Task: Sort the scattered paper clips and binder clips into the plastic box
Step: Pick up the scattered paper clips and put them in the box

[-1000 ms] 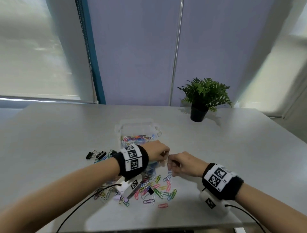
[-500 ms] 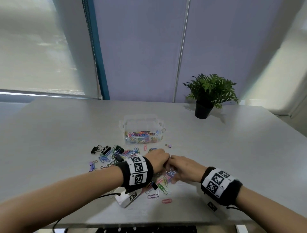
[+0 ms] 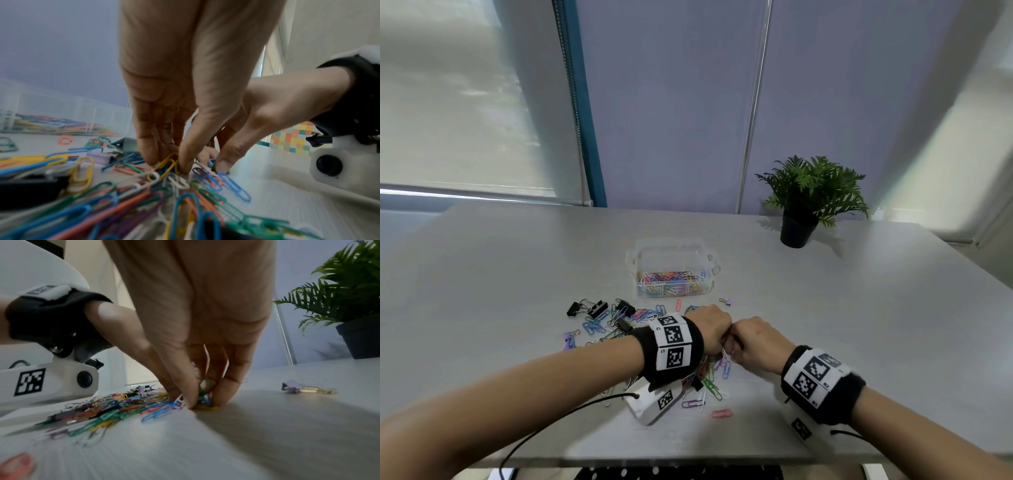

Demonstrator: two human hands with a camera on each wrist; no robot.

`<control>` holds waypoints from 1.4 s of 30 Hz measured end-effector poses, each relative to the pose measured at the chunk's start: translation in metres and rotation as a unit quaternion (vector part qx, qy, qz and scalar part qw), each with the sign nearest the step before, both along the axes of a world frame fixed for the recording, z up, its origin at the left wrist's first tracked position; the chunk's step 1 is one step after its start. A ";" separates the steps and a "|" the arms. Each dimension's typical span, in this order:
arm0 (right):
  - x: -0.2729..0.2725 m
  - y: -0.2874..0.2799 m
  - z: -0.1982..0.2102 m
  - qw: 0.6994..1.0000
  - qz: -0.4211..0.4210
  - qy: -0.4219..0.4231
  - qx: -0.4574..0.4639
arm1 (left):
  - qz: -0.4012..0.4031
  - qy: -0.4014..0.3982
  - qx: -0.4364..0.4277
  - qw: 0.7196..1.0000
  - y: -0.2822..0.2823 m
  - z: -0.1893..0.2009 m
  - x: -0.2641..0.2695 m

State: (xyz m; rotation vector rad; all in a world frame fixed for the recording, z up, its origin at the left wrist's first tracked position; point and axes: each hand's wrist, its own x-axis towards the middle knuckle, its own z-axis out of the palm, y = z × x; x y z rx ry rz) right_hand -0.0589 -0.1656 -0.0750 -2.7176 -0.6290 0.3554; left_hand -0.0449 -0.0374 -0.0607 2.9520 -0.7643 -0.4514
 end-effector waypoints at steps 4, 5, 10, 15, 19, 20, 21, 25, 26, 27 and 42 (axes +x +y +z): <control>0.006 -0.001 0.002 1.000 0.001 0.013 0.005 | -0.006 0.011 -0.001 1.000 0.000 -0.001 0.007; 0.008 -0.002 0.003 1.000 0.000 0.015 0.009 | -0.007 0.020 -0.008 1.000 0.000 0.000 0.009; 0.009 -0.008 0.007 1.000 0.001 0.003 0.010 | 0.017 0.078 -0.095 0.992 0.016 0.010 0.023; 0.009 -0.006 0.005 1.000 0.003 -0.009 -0.001 | 0.085 0.158 -0.250 0.952 0.045 0.024 0.035; 0.008 -0.004 0.004 1.000 0.009 -0.008 -0.011 | 0.140 0.192 -0.367 0.899 0.071 0.032 0.042; 0.010 -0.004 0.005 1.000 0.010 0.004 -0.008 | 0.151 0.187 -0.376 0.895 0.078 0.033 0.044; 0.012 -0.005 0.006 1.000 0.010 0.017 -0.005 | 0.159 0.182 -0.380 0.893 0.085 0.036 0.046; 0.039 -0.002 0.022 0.996 -0.013 0.058 0.065 | 0.182 0.148 -0.376 0.896 0.111 0.050 0.064; 0.050 0.002 0.030 0.993 -0.025 0.059 0.101 | 0.188 0.131 -0.367 0.902 0.116 0.053 0.071; 0.063 0.007 0.036 0.987 -0.039 0.056 0.144 | 0.197 0.108 -0.353 0.908 0.120 0.054 0.077; 0.086 0.056 0.060 0.993 0.066 -0.081 0.053 | 0.055 -0.082 -0.057 0.993 0.090 0.041 0.069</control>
